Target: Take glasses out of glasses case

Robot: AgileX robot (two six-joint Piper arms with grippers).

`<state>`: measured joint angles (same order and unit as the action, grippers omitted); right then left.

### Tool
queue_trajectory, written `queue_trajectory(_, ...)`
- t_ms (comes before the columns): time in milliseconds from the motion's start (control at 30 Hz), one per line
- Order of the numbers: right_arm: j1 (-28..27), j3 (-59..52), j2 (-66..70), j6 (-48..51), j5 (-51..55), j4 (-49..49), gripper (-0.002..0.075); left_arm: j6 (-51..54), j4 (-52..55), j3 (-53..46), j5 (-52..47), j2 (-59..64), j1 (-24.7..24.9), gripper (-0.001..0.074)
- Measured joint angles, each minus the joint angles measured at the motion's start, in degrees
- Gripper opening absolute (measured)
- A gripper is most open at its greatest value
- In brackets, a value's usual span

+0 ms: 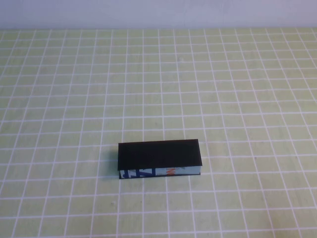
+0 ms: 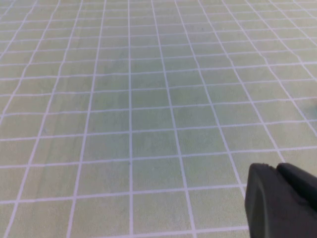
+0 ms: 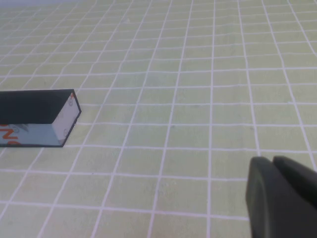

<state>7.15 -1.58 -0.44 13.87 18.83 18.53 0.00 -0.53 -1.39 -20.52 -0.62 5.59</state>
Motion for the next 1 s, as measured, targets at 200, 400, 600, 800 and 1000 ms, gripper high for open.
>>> queue_trajectory(200,0.0,0.0,0.0,0.0,0.0,0.0,-0.0018,0.0,0.1,0.0,0.0,0.0,0.0,-0.0004)
queue_trajectory(400,0.0,0.0,0.0,0.0,0.0,0.0,-0.0018,0.0,0.5,0.0,0.0,0.0,0.0,-0.0004)
queue_trajectory(600,0.0,0.0,0.0,0.0,0.0,0.1,-0.0018,0.0,0.5,0.0,0.0,0.0,0.0,-0.0004)
queue_trajectory(800,0.0,0.0,0.0,0.0,0.0,0.2,-0.0018,0.0,-0.3,0.0,0.7,0.0,0.0,-0.0004)
queue_trajectory(1000,0.0,0.0,0.0,0.0,0.0,0.2,-0.0018,0.0,-11.6,0.0,5.7,0.0,0.0,-0.0004)
